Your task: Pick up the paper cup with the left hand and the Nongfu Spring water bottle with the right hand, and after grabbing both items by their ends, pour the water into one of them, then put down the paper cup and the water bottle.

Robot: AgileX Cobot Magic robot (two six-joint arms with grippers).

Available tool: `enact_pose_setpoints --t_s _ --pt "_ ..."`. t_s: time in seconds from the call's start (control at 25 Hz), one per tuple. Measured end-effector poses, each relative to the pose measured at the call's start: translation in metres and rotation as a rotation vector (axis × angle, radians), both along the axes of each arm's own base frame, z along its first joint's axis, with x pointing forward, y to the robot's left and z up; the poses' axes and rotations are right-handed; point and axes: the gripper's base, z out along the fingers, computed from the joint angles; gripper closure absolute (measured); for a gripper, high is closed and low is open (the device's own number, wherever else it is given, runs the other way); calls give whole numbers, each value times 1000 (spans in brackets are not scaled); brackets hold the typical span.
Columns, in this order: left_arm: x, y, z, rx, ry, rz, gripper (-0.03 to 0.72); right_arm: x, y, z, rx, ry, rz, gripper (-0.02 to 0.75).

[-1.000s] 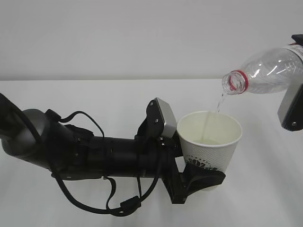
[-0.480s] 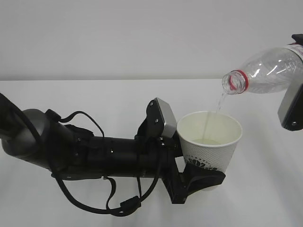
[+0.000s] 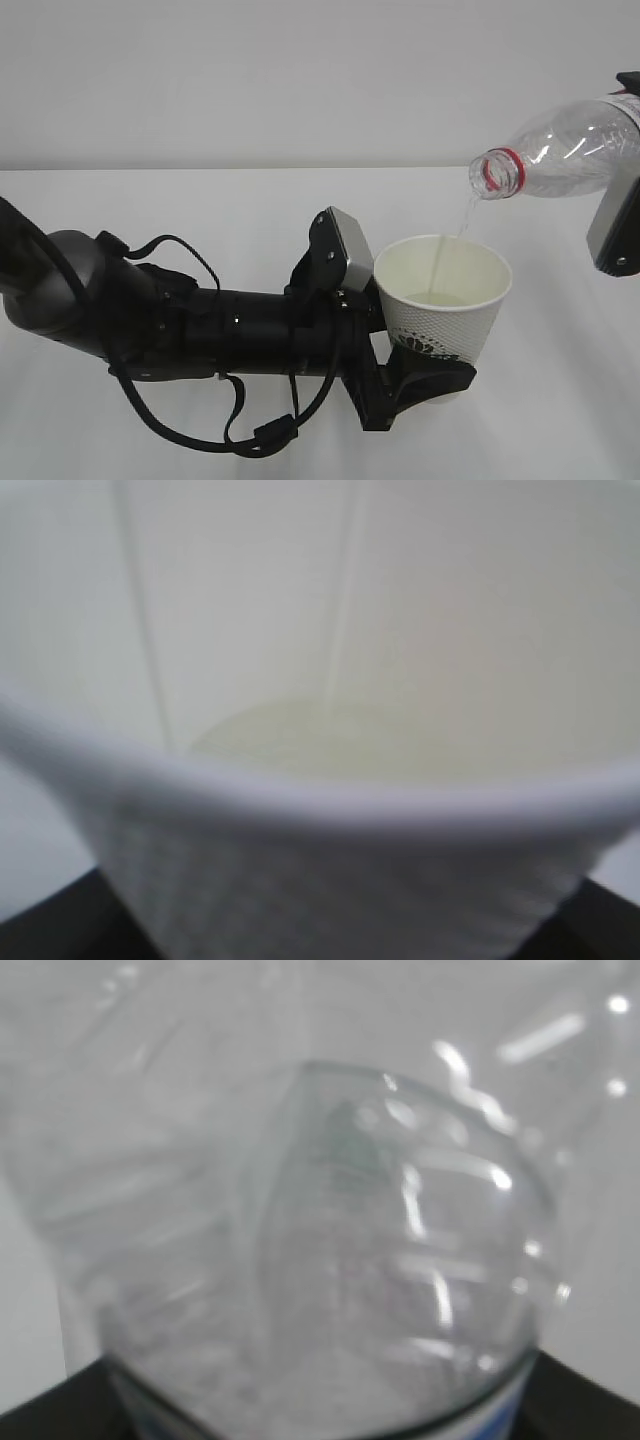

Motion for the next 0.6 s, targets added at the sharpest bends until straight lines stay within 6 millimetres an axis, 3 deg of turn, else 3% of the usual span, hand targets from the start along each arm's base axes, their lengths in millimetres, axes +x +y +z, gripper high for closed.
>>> enact_pose_setpoints --t_s 0.6 --pt "0 0 0 0 0 0 146 0 0 0 0 -2 0 297"
